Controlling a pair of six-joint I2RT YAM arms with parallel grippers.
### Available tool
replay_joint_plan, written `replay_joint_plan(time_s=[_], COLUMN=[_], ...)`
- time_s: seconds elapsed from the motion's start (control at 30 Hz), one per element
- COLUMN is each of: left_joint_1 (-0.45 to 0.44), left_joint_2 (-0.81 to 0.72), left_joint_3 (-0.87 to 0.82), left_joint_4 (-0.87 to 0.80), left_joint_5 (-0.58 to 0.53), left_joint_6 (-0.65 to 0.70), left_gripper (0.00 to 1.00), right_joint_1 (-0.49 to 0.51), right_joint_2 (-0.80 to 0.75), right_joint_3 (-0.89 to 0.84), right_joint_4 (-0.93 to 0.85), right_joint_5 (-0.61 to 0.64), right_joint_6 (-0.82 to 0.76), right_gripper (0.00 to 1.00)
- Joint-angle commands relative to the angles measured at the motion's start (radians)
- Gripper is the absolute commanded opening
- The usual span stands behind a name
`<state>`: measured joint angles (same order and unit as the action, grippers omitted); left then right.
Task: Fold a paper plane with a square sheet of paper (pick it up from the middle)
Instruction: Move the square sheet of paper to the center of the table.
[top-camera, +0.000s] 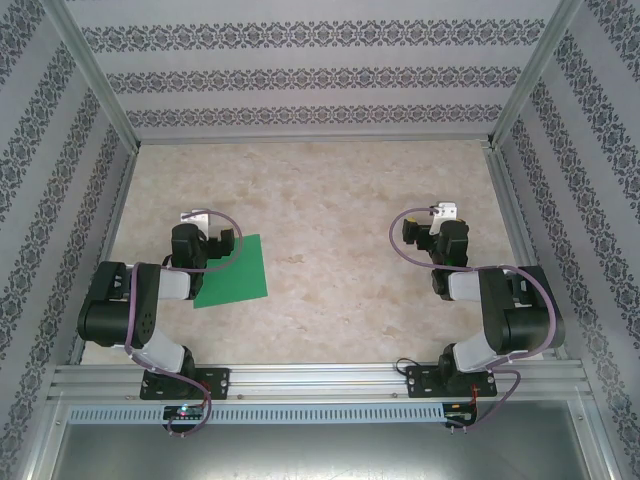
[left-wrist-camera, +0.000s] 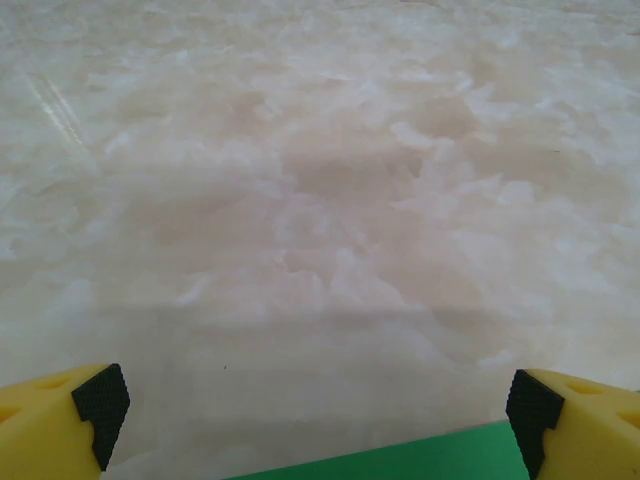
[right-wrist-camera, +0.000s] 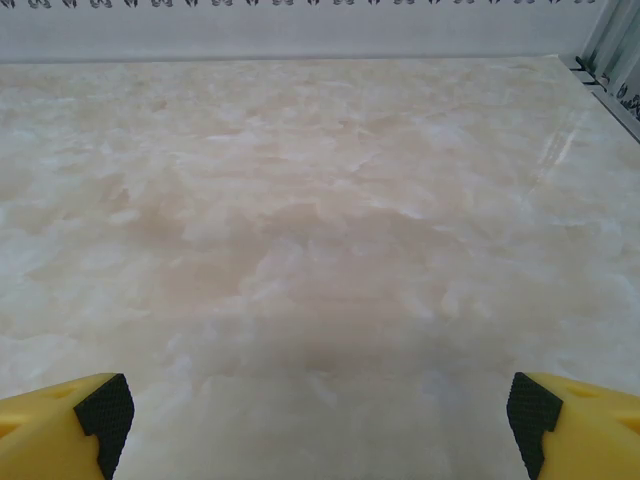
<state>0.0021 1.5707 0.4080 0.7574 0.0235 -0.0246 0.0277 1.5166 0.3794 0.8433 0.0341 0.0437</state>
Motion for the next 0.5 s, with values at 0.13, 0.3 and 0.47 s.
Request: replay_joint_plan(time_s=[0.13,0.3,0.47], left_joint_1=[0.004,0.003,0.003], left_joint_2=[-0.009,-0.010,-0.010], left_joint_3=[0.011,0.012,0.012], left_joint_4=[0.062,0.060,0.060], left_joint_5=[0.010,0.010,0.010], left_joint_6=[0.022,0.022,0.022], left_gripper=[1.00,1.00,1.00], right_joint_1=[-0.023,-0.026,-0.025], right_joint_2=[-0.009,-0.009,-0.010], right_joint_3=[0.016,0.015,0.013], right_joint_4=[0.025,0.025,0.029], right_joint_5=[-0.034,-0.040,-0.040], right_joint_6=[-0.010,-0.011,-0.011], right_gripper=[0.98,0.98,0.98])
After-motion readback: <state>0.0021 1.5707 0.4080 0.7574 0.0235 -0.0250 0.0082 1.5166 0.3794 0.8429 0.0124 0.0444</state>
